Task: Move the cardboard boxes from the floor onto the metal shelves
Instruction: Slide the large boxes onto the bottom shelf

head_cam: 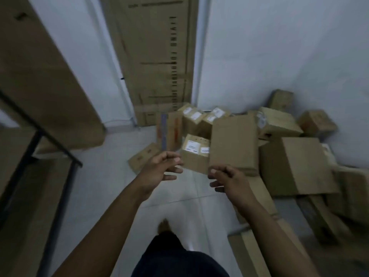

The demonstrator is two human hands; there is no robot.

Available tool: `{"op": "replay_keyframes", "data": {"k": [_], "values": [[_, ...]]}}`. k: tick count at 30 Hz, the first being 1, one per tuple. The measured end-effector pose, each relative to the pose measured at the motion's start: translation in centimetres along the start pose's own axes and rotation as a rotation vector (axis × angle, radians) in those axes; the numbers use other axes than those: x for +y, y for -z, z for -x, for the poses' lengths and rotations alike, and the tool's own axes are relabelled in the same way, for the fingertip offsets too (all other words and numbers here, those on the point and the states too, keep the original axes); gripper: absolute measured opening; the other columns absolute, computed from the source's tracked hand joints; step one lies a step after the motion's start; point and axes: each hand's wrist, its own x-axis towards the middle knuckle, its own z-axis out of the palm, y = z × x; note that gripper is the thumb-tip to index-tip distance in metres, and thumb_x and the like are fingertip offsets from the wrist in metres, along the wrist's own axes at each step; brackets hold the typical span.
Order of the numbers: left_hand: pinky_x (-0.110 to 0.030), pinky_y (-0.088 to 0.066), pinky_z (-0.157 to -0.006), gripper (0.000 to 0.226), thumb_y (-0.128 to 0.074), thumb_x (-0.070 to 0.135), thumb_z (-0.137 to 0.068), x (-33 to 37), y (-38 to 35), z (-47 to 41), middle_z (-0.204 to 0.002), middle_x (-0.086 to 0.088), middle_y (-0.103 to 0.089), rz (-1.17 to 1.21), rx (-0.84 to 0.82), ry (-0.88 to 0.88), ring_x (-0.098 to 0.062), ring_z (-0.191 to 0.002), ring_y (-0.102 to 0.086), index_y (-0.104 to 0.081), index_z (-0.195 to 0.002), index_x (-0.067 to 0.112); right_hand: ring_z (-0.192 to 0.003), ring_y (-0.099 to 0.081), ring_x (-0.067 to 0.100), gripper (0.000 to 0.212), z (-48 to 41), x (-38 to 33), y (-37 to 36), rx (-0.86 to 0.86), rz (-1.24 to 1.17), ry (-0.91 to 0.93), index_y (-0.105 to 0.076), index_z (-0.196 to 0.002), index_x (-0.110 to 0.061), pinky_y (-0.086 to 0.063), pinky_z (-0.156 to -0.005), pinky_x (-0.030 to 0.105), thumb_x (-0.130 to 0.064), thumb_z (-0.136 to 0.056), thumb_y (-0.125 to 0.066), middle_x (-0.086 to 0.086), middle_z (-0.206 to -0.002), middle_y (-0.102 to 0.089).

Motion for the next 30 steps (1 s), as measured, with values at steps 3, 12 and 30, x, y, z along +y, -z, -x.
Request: {"op": "replay_keyframes", "data": {"k": [3,12,30], "values": [[-0.043,-0.056,-0.087,0.014,-0.059,0.022,-0.098,0.5,-4.0,-3.0,-0.103,-0.001,-0.076,-0.040,-0.106,0.026,-0.024,-0.097,-0.072,-0.068,-0.108,0.017,-0.070,-0.068,0.017,0.010,0.0,1.0,4.0,0.107,-0.068,-0.025,-0.070,-0.103,-0.012,-0.052,-0.065,0.030,-0.016,-0.094,-0.068,0.008,-0.092,-0.076],[-0.033,-0.058,-0.076,0.020,-0.058,0.020,-0.100,1.6,-12.6,-15.4,-0.109,-0.010,-0.074,-0.071,-0.233,0.104,-0.022,-0.093,-0.071,-0.067,-0.115,0.010,-0.072,-0.065,0.020,0.014,-6.4,1.5,13.4,0.267,-0.088,-0.146,-0.070,-0.108,-0.009,-0.051,-0.062,0.027,-0.017,-0.096,-0.066,0.015,-0.098,-0.074],[-0.029,-0.049,-0.069,0.017,-0.066,0.023,-0.095,3.6,-26.3,-38.9,-0.099,-0.004,-0.066,-0.271,-0.284,0.350,-0.018,-0.088,-0.062,-0.065,-0.108,0.013,-0.075,-0.061,0.020,0.020,-26.0,1.2,28.3,0.357,-0.219,-0.340,-0.067,-0.112,-0.009,-0.049,-0.069,0.034,-0.023,-0.097,-0.066,0.009,-0.096,-0.069]]}}
